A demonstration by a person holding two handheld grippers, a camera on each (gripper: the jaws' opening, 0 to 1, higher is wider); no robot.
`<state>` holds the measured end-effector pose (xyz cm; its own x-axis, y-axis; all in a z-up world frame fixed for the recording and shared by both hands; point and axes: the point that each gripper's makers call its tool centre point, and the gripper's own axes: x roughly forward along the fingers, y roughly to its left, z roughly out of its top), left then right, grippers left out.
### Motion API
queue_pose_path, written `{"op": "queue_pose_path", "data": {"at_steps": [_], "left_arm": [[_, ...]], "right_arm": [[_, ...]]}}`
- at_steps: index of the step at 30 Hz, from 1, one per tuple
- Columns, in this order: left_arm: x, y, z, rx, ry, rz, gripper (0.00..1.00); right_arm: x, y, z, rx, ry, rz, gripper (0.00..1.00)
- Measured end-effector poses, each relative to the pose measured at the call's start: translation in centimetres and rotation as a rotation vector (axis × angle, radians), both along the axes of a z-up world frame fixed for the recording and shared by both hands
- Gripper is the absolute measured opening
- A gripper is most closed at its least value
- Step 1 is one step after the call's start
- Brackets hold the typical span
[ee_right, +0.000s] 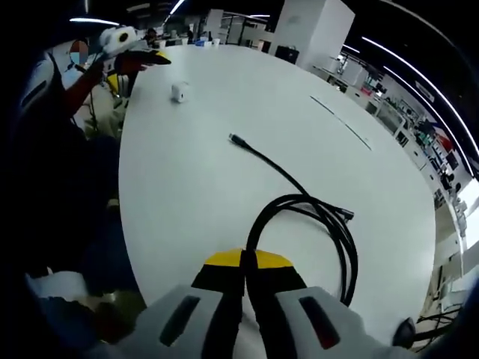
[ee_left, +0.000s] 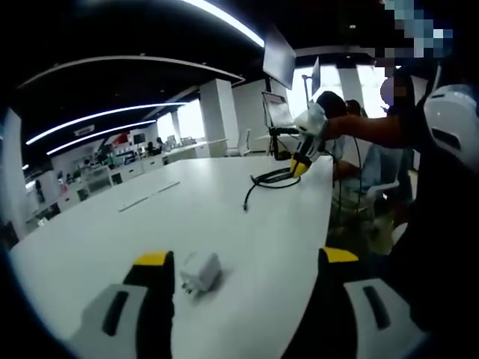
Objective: Plug the desk Type‑C cable into the charger adapter.
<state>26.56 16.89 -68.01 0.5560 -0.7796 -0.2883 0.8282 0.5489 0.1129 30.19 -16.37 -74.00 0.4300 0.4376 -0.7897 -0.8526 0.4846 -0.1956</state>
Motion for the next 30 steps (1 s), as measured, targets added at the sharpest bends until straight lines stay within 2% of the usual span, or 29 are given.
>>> {"op": "queue_pose_path", "data": {"at_steps": [14,18,30], "left_arm": [[-0.1,0.1,-0.3,-0.004,0.006,0.001,0.78],[0.0,0.1,-0.3,-0.005,0.005,0.001,0.78],[0.0,0.2,-0.4,-0.005,0.005,0.001,0.78]], "right_arm": [[-1.1,0.7,-0.9,-0.010,0.018,0.024,0.03],[-0.9,0.9,-0.7,0.009,0.011,0.026,0.08],[-0.8,1.1,-0.3,0.006,-0.011,0.034,0.09]]}}
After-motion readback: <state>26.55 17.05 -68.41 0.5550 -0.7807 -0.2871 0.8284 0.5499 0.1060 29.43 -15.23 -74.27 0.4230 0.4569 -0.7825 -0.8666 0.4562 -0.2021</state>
